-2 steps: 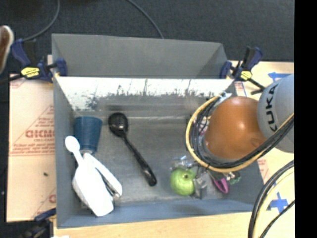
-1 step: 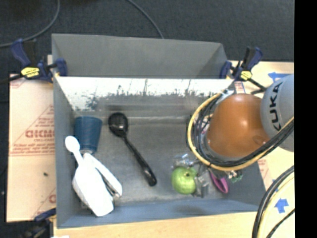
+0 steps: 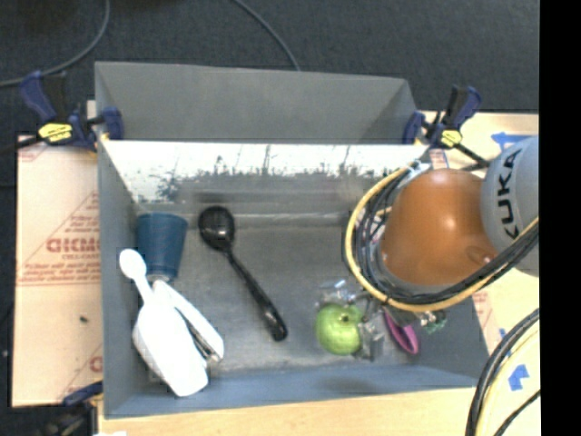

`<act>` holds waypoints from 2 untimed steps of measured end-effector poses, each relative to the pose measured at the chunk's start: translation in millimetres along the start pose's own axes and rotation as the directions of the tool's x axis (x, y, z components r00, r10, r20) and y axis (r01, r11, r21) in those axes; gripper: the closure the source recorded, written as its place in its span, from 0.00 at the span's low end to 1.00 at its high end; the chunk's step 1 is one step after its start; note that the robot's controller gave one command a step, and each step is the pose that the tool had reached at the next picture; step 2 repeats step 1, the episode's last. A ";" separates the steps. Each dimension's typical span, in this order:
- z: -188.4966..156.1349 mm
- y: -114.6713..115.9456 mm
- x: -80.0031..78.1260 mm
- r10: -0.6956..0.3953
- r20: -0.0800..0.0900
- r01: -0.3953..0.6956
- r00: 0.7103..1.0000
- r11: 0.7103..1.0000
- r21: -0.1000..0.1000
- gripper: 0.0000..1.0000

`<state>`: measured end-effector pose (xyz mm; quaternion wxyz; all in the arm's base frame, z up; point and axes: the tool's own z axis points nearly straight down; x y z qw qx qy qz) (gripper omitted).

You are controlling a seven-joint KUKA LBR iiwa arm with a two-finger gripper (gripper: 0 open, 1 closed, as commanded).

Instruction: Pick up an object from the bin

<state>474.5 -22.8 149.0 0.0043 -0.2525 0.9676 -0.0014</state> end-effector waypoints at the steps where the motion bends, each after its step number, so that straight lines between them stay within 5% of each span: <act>1: -8.1 0.1 0.4 0.000 -0.002 0.000 1.000 1.000 -0.001 1.00; 2: -8.1 0.1 0.4 0.000 -0.002 0.000 1.000 1.000 -0.001 1.00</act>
Offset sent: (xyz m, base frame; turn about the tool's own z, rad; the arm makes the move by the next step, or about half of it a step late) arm -0.0001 0.0000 0.0305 0.0000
